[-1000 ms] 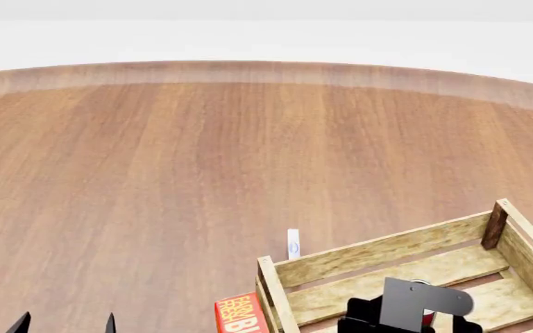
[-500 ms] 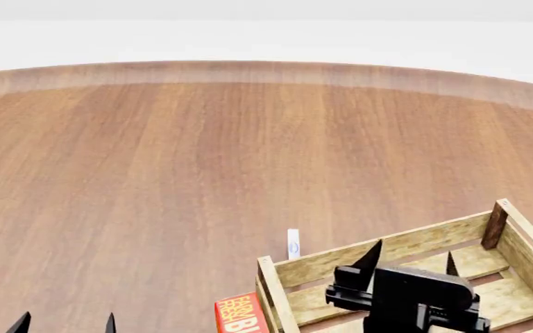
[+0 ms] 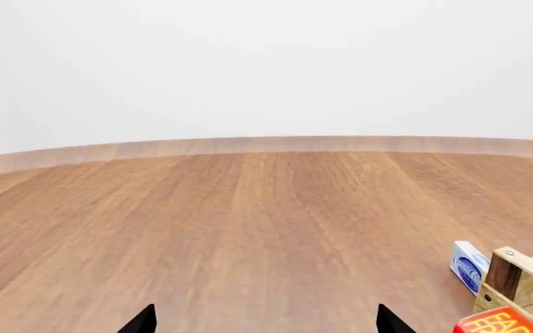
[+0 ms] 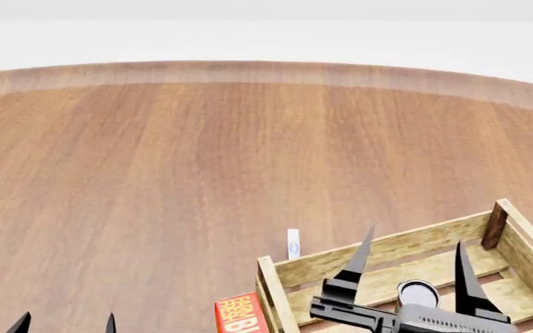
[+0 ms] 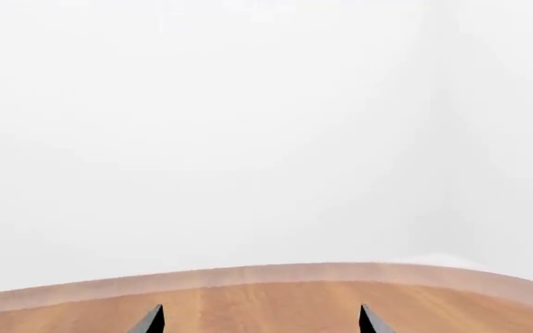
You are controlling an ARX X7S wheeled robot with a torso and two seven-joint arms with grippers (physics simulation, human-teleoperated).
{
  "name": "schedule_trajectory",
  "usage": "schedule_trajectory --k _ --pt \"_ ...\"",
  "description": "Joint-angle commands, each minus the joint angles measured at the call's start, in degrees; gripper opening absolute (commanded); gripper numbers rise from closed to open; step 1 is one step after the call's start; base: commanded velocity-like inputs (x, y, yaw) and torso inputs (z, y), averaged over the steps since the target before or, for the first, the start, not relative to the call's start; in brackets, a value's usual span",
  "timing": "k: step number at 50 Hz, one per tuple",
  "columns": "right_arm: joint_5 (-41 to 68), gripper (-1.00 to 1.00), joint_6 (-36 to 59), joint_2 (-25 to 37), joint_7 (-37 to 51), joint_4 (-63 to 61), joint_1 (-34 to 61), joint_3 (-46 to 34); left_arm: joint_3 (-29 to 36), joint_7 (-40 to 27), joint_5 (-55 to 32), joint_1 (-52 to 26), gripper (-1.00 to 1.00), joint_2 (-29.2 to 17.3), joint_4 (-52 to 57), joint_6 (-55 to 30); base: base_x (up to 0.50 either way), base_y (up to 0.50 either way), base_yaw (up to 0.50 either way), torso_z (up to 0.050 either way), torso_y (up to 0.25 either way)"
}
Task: Pick up the tomato sauce, and put it in the wooden tray.
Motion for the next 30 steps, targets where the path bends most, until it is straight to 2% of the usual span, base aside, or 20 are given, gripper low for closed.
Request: schedule_trajectory --k 1,4,5,9,16,21,30 --pt "6.69 1.0 9.25 3.11 -2.5 -21.19 -9.01 -1.28 0.16 -0.12 -0.05 -0.08 1.0 -0.1 -0.09 0.06 0.0 0.0 0.0 0.0 0.0" --pt "7.93 1.0 11.82 3.96 -2.49 -24.77 -10.37 -1.51 0.2 -0.21 -0.09 -0.05 1.0 -0.16 0.09 -0.06 0.0 0.0 0.0 0.0 0.0" --pt "8.0 1.0 17.05 4.57 -1.12 -27.13 -10.45 -1.8 0.21 -0.23 -0.09 -0.03 1.0 -0.18 0.12 -0.04 0.0 0.0 0.0 0.0 0.0" --pt "10.08 1.0 20.4 6.07 -1.57 -31.79 -12.18 -2.45 0.26 -0.27 -0.09 -0.05 1.0 -0.2 0.06 0.02 0.0 0.0 0.0 0.0 0.0" --pt "8.14 1.0 32.12 9.1 1.81 -41.06 -15.17 -5.15 0.34 -0.29 -0.13 -0.19 1.0 -0.19 -0.26 0.19 0.0 0.0 0.0 0.0 0.0" --pt "8.54 1.0 33.28 10.09 3.11 -47.25 -18.91 -4.89 0.38 -0.41 -0.22 -0.15 1.0 -0.26 -0.04 0.06 0.0 0.0 0.0 0.0 0.0" --pt "3.94 1.0 27.26 12.7 3.22 -53.72 -27.35 -8.08 0.42 -0.51 -0.45 -0.03 1.0 -0.36 0.2 0.06 0.0 0.0 0.0 0.0 0.0"
